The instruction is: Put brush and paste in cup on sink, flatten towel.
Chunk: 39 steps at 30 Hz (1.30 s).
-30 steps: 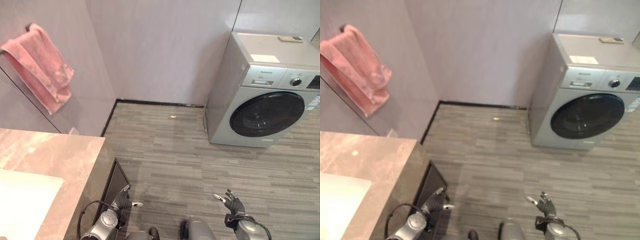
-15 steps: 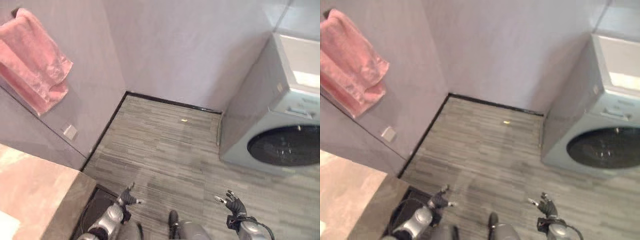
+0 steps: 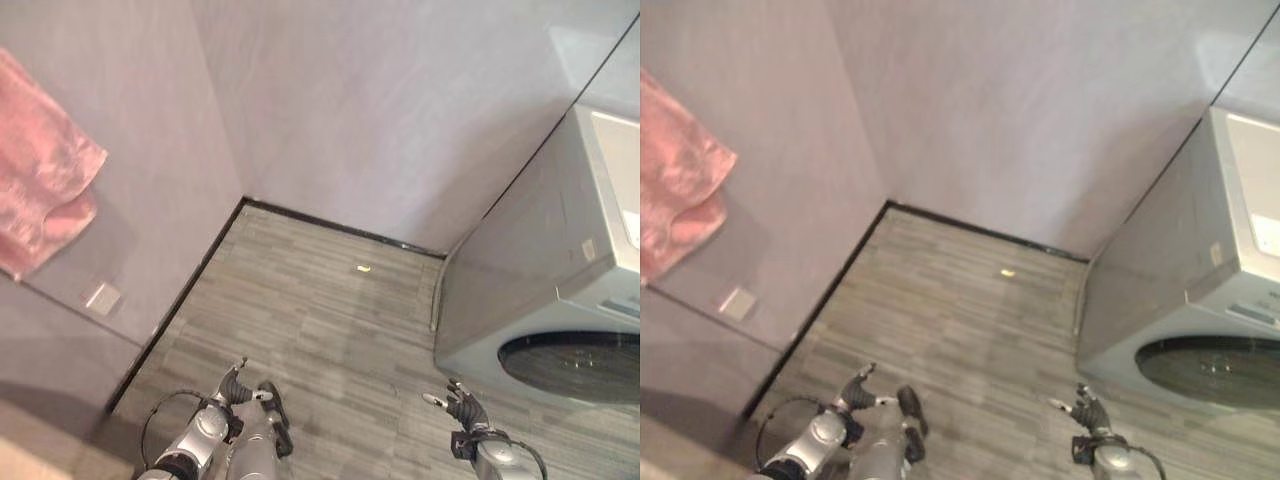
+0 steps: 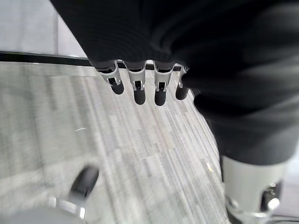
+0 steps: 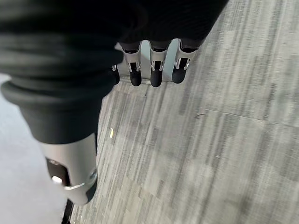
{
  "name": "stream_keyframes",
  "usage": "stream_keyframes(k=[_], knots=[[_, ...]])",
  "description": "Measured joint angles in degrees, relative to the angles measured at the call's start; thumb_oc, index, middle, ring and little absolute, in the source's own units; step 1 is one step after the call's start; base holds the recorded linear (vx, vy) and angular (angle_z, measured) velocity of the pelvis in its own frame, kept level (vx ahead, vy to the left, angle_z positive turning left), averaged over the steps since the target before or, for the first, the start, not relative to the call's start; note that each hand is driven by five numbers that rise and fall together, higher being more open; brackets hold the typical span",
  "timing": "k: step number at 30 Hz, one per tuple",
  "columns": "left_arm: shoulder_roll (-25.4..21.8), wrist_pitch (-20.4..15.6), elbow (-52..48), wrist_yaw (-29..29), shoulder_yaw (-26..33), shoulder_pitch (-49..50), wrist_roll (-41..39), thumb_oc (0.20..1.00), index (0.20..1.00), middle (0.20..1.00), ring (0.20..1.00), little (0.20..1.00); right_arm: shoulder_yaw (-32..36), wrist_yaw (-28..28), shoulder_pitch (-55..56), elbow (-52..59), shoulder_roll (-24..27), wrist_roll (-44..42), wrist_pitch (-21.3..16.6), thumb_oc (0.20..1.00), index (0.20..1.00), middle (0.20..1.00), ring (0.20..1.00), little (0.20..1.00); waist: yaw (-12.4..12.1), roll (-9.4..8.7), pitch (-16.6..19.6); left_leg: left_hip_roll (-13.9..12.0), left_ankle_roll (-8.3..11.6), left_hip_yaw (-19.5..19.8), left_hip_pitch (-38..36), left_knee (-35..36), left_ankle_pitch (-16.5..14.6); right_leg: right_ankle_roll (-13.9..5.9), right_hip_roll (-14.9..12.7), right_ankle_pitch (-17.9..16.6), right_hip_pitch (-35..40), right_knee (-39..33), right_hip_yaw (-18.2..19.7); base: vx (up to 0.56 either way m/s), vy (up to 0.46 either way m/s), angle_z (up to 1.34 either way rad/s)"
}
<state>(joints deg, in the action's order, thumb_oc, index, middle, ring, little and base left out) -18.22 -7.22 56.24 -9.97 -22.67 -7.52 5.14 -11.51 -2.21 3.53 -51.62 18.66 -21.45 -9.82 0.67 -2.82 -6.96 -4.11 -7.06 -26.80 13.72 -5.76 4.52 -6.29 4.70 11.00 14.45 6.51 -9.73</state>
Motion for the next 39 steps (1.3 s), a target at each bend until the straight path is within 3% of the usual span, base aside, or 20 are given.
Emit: stream_keyframes(k=[1, 2, 3, 5, 7, 10, 11, 14, 15, 17, 19, 22, 25, 28, 29, 30, 32, 35, 38, 39], knots=[[0.0, 0.1, 0.1, 0.0, -0.1, -0.3, 0.1, 1.000, 1.000, 1.000, 1.000, 1.000, -0.1, 0.3, 0.0, 0.3, -0.4, 0.0, 0.0, 1.000, 1.000, 1.000, 1.000, 1.000, -0.1, 0.00, 0.1, 0.9, -1.25, -0.1, -2.2, 1.3, -0.8, 0.16, -1.4, 0.0, -3.2, 8.7, -1.9, 0.47, 0.510, -0.05], [-0.2, -0.1, -1.1, 0.1, -0.3, -0.3, 0.3, 1.000, 1.000, 1.000, 1.000, 1.000, 0.1, 0.6, 1.7, 1.4, -0.5, 0.0, 0.0, 1.000, 1.000, 1.000, 1.000, 1.000, 0.6, -0.62, 0.7, 3.8, -2.91, 1.5, -6.8, 4.8, -1.7, 0.70, -5.9, -2.4, -9.1, 26.6, -4.4, 0.38, 0.447, 0.29], [-0.5, -0.1, -2.7, 0.1, -0.3, -0.3, 0.3, 1.000, 1.000, 1.000, 1.000, 1.000, 0.0, 0.7, 2.5, 1.5, -0.4, 0.1, 0.2, 1.000, 1.000, 1.000, 1.000, 1.000, 0.6, -0.62, 1.0, 5.5, -3.98, 2.6, -8.6, 6.3, -3.0, 1.17, -9.3, -3.3, -13.5, 35.8, -5.3, 0.33, 0.337, 0.41], [-1.2, -0.2, -5.2, 0.1, -0.4, -0.5, 0.3, 1.000, 1.000, 1.000, 1.000, 1.000, 0.0, 1.0, 2.4, 1.6, -0.4, 0.3, 0.3, 1.000, 1.000, 1.000, 1.000, 1.000, 0.4, -1.05, 1.5, 7.5, -3.39, 3.4, -10.0, 6.3, -4.0, 0.00, -13.7, -1.7, -19.2, 42.6, -4.8, 0.31, 0.187, 0.49], [-1.1, -0.2, -2.9, -0.1, -0.4, -4.7, 0.4, 1.000, 1.000, 1.000, 1.000, 1.000, -0.3, 1.5, 0.9, 4.0, -0.9, 0.4, 0.7, 1.000, 1.000, 1.000, 1.000, 1.000, 1.5, 3.05, -0.8, 7.2, -2.27, 10.2, -15.0, 8.7, -6.0, -0.12, -10.7, 2.6, -30.2, 38.2, 1.3, 0.51, 0.230, 1.15], [-0.9, -0.1, -2.0, -0.8, 0.1, -3.6, 0.4, 1.000, 1.000, 1.000, 1.000, 1.000, -1.6, 1.6, -0.6, 4.0, -0.9, 0.3, 0.6, 1.000, 1.000, 1.000, 1.000, 1.000, 1.8, 4.33, -0.9, 5.9, -2.53, 12.8, -18.0, 8.7, -8.4, 0.77, -9.1, 1.1, -37.4, 28.2, 0.6, 0.40, 0.017, 0.62], [-0.8, -0.1, -0.9, -1.0, 0.1, -3.7, 0.4, 1.000, 1.000, 1.000, 1.000, 1.000, -1.6, 1.6, -0.7, 3.8, -1.0, 0.3, 0.5, 1.000, 1.000, 1.000, 1.000, 1.000, 1.8, 4.74, -1.1, 4.9, -0.47, 14.3, -19.2, 8.8, -9.9, 0.52, -7.2, -0.3, -38.4, 22.4, 1.7, 0.48, -0.061, 0.95], [0.0, -0.3, 2.9, -0.9, 1.1, -1.3, 0.7, 1.000, 1.000, 1.000, 1.000, 1.000, -2.1, 2.5, 2.4, 2.8, -1.2, 0.3, 0.6, 1.000, 1.000, 1.000, 1.000, 1.000, 3.4, -1.10, 0.0, 4.2, 4.14, 22.2, -24.6, 7.4, -14.7, -1.10, -4.1, -9.8, -37.0, 4.3, 14.1, 0.36, -0.086, 1.71], [0.9, 0.0, 3.7, -0.7, 0.7, -0.9, 1.1, 1.000, 1.000, 1.000, 1.000, 1.000, -2.0, 2.5, 2.9, 1.9, -0.9, 0.3, 0.7, 1.000, 1.000, 1.000, 1.000, 1.000, 3.3, -1.34, 0.0, 3.1, 6.33, 23.4, -25.2, 5.4, -16.2, -0.35, -3.5, -13.9, -35.4, 5.3, 13.1, 0.24, -0.140, 1.77], [1.5, -0.4, 2.2, -0.2, -1.3, 1.2, 2.2, 1.000, 1.000, 1.000, 1.000, 1.000, -2.0, 2.5, 2.2, -0.5, -0.4, 0.3, 0.7, 1.000, 1.000, 1.000, 1.000, 1.000, 3.1, -1.60, 0.0, 2.6, 7.27, 23.0, -23.9, 1.9, -17.0, 5.71, -2.9, -16.4, -30.5, 2.5, 10.6, 0.19, -0.133, 1.07], [1.5, -0.5, 2.1, -0.2, -1.1, 2.1, 2.2, 1.000, 1.000, 1.000, 1.000, 1.000, -2.0, 2.6, 0.5, -0.3, 0.1, 0.4, 0.5, 1.000, 1.000, 1.000, 1.000, 1.000, 2.5, -1.18, 0.1, 3.7, 7.27, 22.4, -21.7, 1.9, -16.9, 7.55, -2.0, -18.1, -27.5, -2.2, 10.1, 0.15, -0.101, 0.34], [1.0, -0.3, 1.9, -0.2, -0.8, 2.5, 2.2, 1.000, 1.000, 1.000, 1.000, 1.000, -2.3, 2.6, -2.4, 0.5, -0.1, 2.1, -0.1, 1.000, 1.000, 1.000, 1.000, 1.000, 0.5, -1.27, 0.0, 5.8, 5.85, 21.2, -16.6, 3.0, -13.0, 9.53, -0.6, -19.7, -23.8, -7.9, 8.0, 0.11, -0.072, 0.18], [1.0, -0.4, 1.3, 0.0, -0.9, 1.7, 2.2, 1.000, 1.000, 1.000, 1.000, 1.000, -3.8, 2.7, -2.2, 2.4, 0.4, 2.2, -0.4, 1.000, 1.000, 1.000, 1.000, 1.000, 1.9, -1.03, -0.4, 5.0, 7.08, 21.2, -15.4, 0.8, -12.7, 9.32, -1.3, -18.9, -22.1, -8.9, 4.2, 0.02, -0.031, 0.67], [0.9, -0.7, 0.7, -0.3, -1.2, -3.1, 2.1, 1.000, 1.000, 1.000, 1.000, 1.000, -4.0, 2.6, -2.6, 2.7, 0.5, 2.3, -0.4, 1.000, 1.000, 1.000, 1.000, 1.000, 3.1, -0.82, -2.1, 2.4, 9.42, 12.4, -10.0, -4.0, -15.1, 10.97, -3.7, -18.7, -22.0, -9.8, -1.4, 0.08, 0.069, 1.12], [1.1, -0.8, 1.0, -0.2, -1.2, -5.4, 2.0, 1.000, 1.000, 1.000, 1.000, 1.000, -5.6, 2.4, -2.7, 1.8, 0.0, 2.3, -0.6, 1.000, 1.000, 1.000, 1.000, 1.000, 5.0, -1.63, -2.7, -1.8, 11.28, -1.1, -7.6, -4.6, -14.9, 10.64, -5.6, -17.0, -22.0, -11.1, -6.8, 0.08, 0.099, 1.40], [1.1, -1.2, 0.4, -0.3, -1.2, -6.2, 1.9, 1.000, 1.000, 1.000, 1.000, 1.000, -7.1, 2.6, -2.6, 1.5, 0.1, 2.6, -0.4, 1.000, 1.000, 1.000, 1.000, 1.000, 4.6, -2.13, -3.3, -3.8, 11.51, -5.6, -7.5, -3.1, -13.5, 9.83, -6.4, -16.6, -22.5, -10.4, -7.4, 0.20, 0.177, 1.26], [1.0, -1.3, 0.2, -0.3, -1.3, -4.5, 1.6, 1.000, 1.000, 1.000, 1.000, 1.000, -8.2, 2.6, -3.5, 2.3, -0.1, 3.1, -0.5, 1.000, 1.000, 1.000, 1.000, 1.000, 3.2, -1.00, -3.5, -3.8, 12.48, 0.2, -9.1, 0.0, -11.9, 7.97, -6.7, -15.4, -22.4, -9.5, -6.6, 0.30, 0.278, 0.20], [1.0, -1.3, 1.6, -0.5, -1.2, -5.5, 1.5, 1.000, 1.000, 1.000, 1.000, 1.000, -8.2, 2.8, -3.9, 3.7, -0.1, 3.9, -0.5, 1.000, 1.000, 1.000, 1.000, 1.000, 3.2, -2.14, -4.3, -5.4, 14.19, -0.2, -7.1, 1.8, -8.4, 7.18, -9.4, -15.1, -22.2, -9.8, -7.2, 0.29, 0.315, 0.52], [1.1, -1.3, 1.6, -0.5, -1.1, -3.1, 1.2, 1.000, 1.000, 1.000, 1.000, 1.000, -7.4, 2.7, -4.1, 3.6, 0.4, 4.2, -0.4, 1.000, 1.000, 1.000, 1.000, 1.000, 3.2, 0.36, -4.4, -8.4, 14.72, -0.7, -10.2, 4.2, -5.3, 4.63, -9.7, -15.4, -20.4, -8.3, -7.0, 0.22, 0.255, 0.06], [1.1, -1.1, 1.6, -0.5, -1.1, -2.7, 0.9, 1.000, 1.000, 1.000, 1.000, 1.000, -6.9, 2.7, -3.6, 3.8, 0.6, 4.2, -0.5, 1.000, 1.000, 1.000, 1.000, 1.000, 3.3, 0.72, -4.1, -7.9, 13.36, -0.6, -11.1, 4.5, -3.5, 3.96, -10.4, -15.2, -20.3, -7.8, -6.8, 0.31, 0.381, 0.05]])
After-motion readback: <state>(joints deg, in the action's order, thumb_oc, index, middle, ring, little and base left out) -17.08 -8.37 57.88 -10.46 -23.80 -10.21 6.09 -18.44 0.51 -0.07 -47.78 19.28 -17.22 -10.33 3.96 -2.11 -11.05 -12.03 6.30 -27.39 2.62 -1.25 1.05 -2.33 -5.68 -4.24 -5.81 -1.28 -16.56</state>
